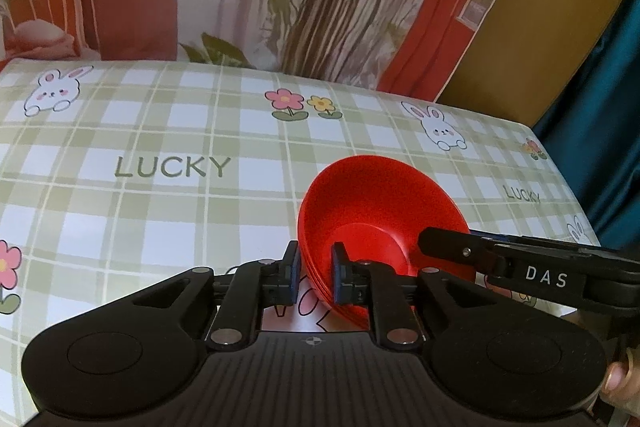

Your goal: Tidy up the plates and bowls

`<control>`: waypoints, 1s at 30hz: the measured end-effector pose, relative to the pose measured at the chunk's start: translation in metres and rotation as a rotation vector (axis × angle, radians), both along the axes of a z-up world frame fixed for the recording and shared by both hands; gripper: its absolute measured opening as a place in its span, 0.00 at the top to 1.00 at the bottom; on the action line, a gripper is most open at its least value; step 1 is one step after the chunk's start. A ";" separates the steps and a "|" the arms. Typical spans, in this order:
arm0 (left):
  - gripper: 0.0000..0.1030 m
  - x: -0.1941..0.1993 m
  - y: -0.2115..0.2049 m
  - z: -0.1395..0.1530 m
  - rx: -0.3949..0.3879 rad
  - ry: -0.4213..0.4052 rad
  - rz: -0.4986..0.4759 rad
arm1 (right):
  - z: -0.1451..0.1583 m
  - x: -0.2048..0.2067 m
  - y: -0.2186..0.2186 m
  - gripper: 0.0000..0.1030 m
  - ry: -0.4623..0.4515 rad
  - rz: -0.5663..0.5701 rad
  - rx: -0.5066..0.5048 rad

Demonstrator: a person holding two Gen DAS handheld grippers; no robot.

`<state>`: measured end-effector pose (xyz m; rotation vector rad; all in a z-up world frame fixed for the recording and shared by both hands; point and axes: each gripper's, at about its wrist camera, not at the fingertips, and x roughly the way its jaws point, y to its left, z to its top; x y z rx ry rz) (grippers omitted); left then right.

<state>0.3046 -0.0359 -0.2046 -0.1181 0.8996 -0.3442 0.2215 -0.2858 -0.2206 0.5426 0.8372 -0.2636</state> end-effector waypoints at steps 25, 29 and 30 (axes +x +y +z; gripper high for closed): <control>0.88 -0.018 0.002 0.027 0.009 -0.049 0.048 | 0.012 -0.010 0.005 0.91 -0.019 -0.118 0.084; 0.88 -0.028 0.003 0.037 0.017 -0.056 0.055 | 0.021 -0.015 0.009 0.91 -0.033 -0.135 0.090; 0.88 -0.031 0.003 0.039 0.019 -0.058 0.057 | 0.023 -0.017 0.010 0.91 -0.035 -0.137 0.092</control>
